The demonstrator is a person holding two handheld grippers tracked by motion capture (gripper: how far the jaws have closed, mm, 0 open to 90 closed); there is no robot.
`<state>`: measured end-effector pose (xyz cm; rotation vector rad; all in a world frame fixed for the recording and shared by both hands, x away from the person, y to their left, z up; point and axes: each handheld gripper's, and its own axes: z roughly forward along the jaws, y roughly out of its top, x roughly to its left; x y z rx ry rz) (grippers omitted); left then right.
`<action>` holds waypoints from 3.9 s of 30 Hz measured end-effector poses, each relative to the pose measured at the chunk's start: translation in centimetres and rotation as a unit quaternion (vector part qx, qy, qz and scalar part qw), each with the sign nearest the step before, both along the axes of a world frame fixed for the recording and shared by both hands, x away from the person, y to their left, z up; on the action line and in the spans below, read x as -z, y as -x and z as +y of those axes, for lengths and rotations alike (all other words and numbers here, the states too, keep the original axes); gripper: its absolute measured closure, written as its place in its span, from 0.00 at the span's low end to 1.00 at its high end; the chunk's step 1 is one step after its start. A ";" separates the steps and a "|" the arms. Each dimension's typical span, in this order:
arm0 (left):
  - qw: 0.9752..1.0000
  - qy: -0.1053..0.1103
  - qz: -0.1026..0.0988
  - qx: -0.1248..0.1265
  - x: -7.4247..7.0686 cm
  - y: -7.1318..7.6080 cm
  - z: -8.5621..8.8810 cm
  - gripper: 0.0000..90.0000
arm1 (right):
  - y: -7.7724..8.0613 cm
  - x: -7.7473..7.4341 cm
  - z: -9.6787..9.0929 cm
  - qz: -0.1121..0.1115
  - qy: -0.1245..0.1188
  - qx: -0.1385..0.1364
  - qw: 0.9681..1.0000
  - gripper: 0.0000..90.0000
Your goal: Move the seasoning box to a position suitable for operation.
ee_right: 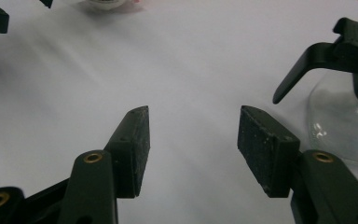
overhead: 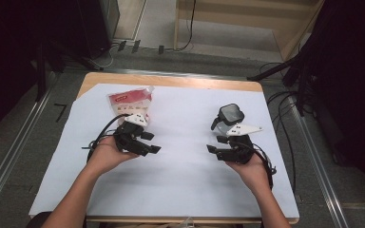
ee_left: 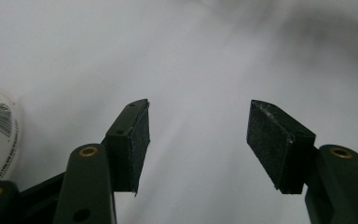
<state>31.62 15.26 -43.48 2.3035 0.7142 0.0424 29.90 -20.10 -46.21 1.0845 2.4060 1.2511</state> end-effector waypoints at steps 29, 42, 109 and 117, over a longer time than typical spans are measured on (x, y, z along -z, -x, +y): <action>1.000 0.015 -0.008 0.005 -0.7 0.4 0.3 0.42 | -0.8 -0.6 -3.9 -0.005 -0.005 0.045 0.999 0.46; 1.000 0.021 0.002 0.005 -0.7 0.4 0.4 0.42 | -2.3 -0.1 -6.3 -0.003 -0.029 0.117 0.993 0.25; 1.000 0.024 0.005 -0.005 -0.3 0.3 0.9 0.42 | -7.9 2.0 0.1 -0.038 -0.035 0.102 0.993 0.17; 1.000 0.028 0.002 -0.009 -0.4 0.2 1.2 0.42 | -6.2 1.6 4.1 -0.041 -0.032 0.042 0.998 0.17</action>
